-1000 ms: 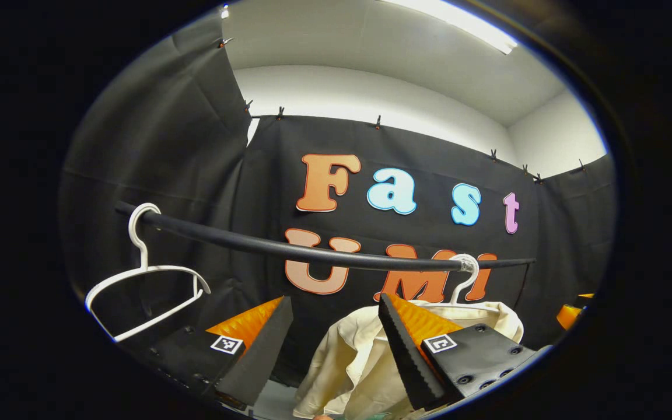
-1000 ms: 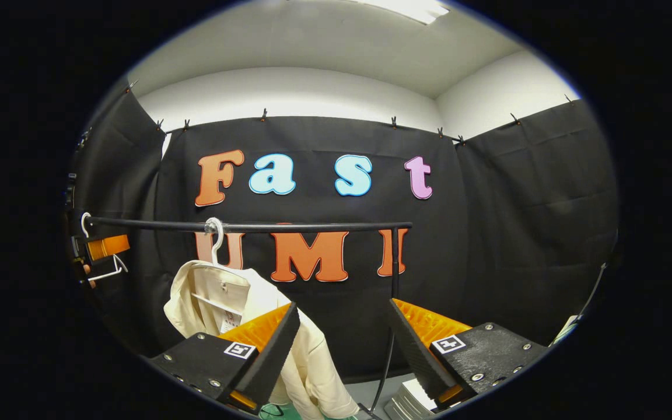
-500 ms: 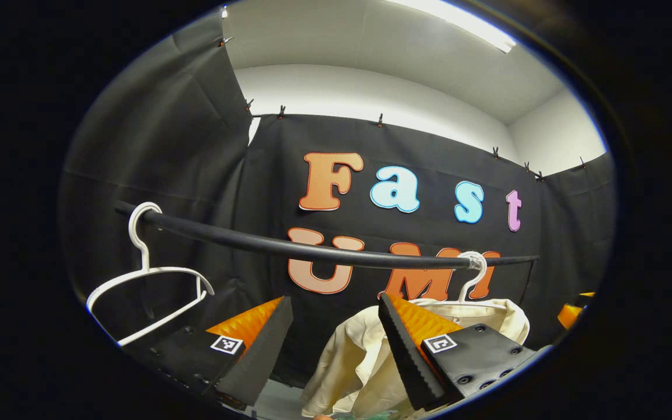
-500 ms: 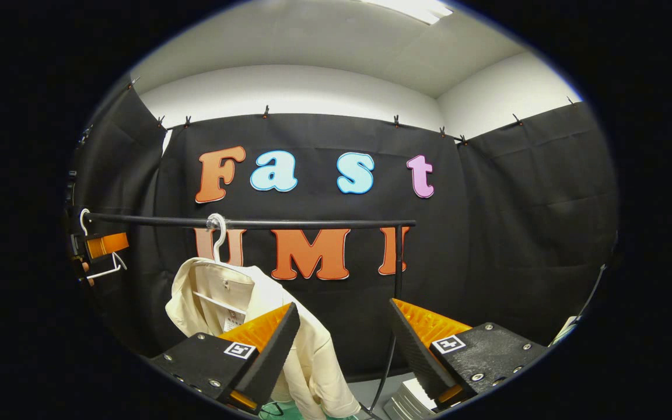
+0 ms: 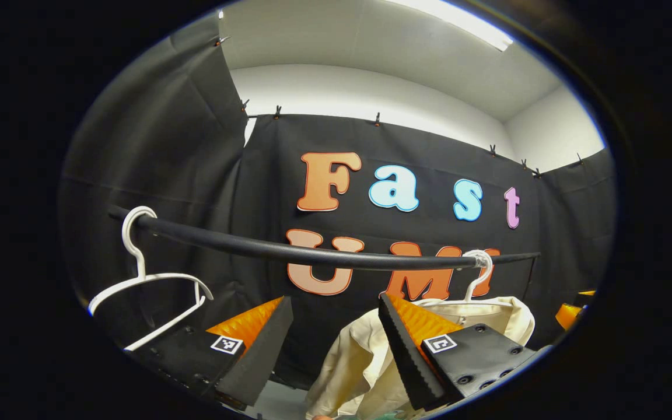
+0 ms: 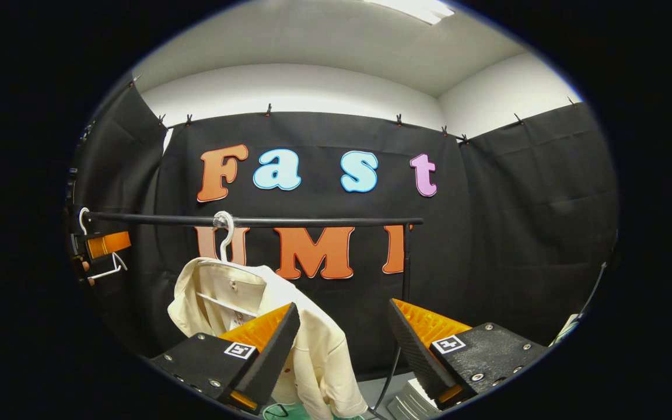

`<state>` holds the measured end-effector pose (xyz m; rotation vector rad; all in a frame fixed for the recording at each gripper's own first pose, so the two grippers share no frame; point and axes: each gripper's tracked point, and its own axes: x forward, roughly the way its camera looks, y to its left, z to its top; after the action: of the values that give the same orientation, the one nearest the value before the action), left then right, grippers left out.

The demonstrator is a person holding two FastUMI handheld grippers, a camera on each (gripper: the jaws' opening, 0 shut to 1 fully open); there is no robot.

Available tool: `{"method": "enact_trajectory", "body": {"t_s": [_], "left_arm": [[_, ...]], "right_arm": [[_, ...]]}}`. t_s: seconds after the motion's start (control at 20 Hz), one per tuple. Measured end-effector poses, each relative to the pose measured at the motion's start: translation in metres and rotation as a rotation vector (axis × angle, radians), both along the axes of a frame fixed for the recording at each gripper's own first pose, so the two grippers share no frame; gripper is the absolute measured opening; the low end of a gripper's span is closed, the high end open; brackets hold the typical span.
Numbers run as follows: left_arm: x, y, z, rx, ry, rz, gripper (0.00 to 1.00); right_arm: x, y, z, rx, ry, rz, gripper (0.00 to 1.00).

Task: Grasp the clothes on the hanger with both hands and then place them into the laundry hamper below.

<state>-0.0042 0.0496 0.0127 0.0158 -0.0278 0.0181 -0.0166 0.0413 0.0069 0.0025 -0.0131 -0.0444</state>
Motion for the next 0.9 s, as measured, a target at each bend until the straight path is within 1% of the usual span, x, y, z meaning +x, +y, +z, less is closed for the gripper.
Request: {"method": "enact_trajectory", "body": {"t_s": [0.35,0.6,0.65,0.7,0.9], "left_arm": [[0.012,0.015,-0.01,0.008,0.018,-0.017,0.96],[0.02,0.024,-0.014,0.015,0.02,-0.028,0.96],[0.022,0.025,-0.013,0.011,0.018,-0.031,1.0],[0.021,0.027,-0.012,0.009,0.017,-0.033,0.96],[0.022,0.033,-0.012,0.005,0.015,-0.033,0.96]], "right_arm": [[0.006,0.023,-0.018,-0.003,0.034,-0.012,0.94],[0.007,0.033,-0.019,0.009,0.035,-0.029,0.94],[0.007,0.034,-0.019,0.011,0.033,-0.032,0.94],[0.007,0.034,-0.02,0.011,0.031,-0.036,0.94],[0.007,0.041,-0.02,0.01,0.029,-0.04,0.94]]}}
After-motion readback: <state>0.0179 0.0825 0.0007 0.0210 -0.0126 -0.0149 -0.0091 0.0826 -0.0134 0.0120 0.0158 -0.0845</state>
